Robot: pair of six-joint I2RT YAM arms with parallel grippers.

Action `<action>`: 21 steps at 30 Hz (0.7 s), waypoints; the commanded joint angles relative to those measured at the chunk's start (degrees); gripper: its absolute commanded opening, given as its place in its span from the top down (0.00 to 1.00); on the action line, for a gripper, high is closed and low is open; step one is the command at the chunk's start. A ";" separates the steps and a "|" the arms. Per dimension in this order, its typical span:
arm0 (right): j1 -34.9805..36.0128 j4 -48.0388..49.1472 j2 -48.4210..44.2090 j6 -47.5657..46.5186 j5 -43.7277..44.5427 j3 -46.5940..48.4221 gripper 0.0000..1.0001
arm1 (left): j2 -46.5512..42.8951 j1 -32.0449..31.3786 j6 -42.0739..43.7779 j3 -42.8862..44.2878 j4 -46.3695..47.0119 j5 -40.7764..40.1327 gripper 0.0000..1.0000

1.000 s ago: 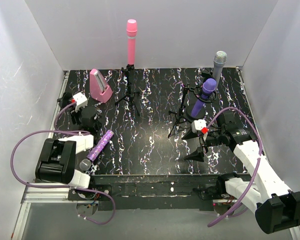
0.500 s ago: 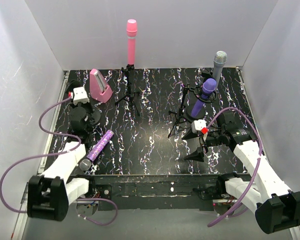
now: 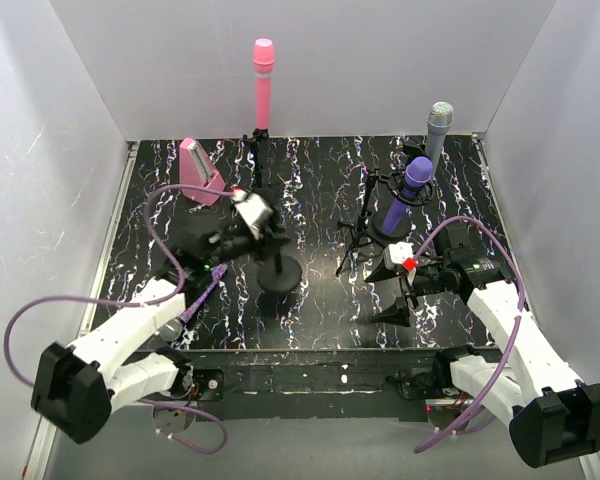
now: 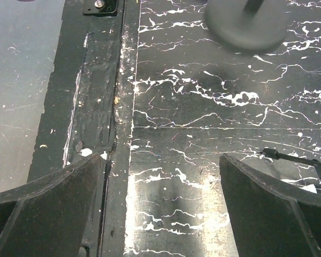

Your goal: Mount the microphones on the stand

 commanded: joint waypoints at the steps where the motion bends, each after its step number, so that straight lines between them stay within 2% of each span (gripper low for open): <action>1: -1.22 -1.74 -0.15 -1.41 -0.59 0.75 0.02 | 6.14 -9.21 4.06 3.05 2.88 -0.58 1.00; 10: -2.28 -1.91 0.90 -1.94 -0.33 0.39 0.02 | 19.77 -17.92 6.61 4.81 17.91 -10.86 1.00; 16: -2.54 -2.09 1.35 -2.29 -0.33 0.39 0.02 | 22.07 -18.98 8.20 2.36 26.97 -16.40 1.00; 21: -2.63 -2.26 1.78 -2.47 -0.24 0.39 0.02 | 23.04 -19.06 7.58 0.86 27.33 -17.28 0.99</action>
